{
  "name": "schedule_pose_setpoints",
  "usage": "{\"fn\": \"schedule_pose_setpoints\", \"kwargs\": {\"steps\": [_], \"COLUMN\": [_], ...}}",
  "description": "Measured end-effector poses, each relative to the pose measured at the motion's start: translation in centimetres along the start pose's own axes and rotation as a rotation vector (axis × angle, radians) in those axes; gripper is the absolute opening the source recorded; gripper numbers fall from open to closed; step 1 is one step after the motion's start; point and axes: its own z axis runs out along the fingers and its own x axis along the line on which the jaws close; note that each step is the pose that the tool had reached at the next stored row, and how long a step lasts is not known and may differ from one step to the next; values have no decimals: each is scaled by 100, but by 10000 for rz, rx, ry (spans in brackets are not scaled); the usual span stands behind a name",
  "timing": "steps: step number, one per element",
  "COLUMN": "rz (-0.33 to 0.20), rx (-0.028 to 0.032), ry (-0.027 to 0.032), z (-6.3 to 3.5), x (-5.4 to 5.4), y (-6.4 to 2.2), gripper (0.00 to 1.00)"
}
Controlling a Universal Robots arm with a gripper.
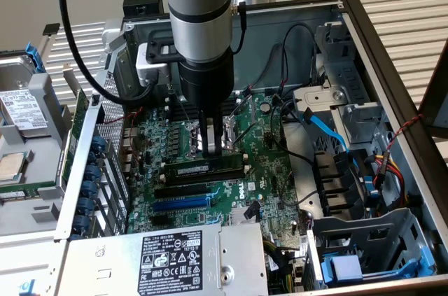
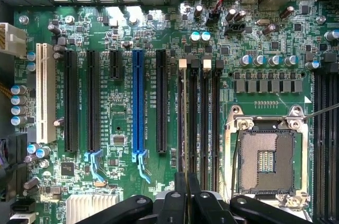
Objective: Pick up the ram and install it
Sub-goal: 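Insert the ram into the slot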
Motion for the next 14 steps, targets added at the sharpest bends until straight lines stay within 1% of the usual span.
{"fn": "schedule_pose_setpoints", "kwargs": {"steps": [8,14], "rz": [0,0], "rx": [112,122], "ry": [12,16], "z": [0,7], "x": [1,2], "y": [10,26], "gripper": [13,13]}}
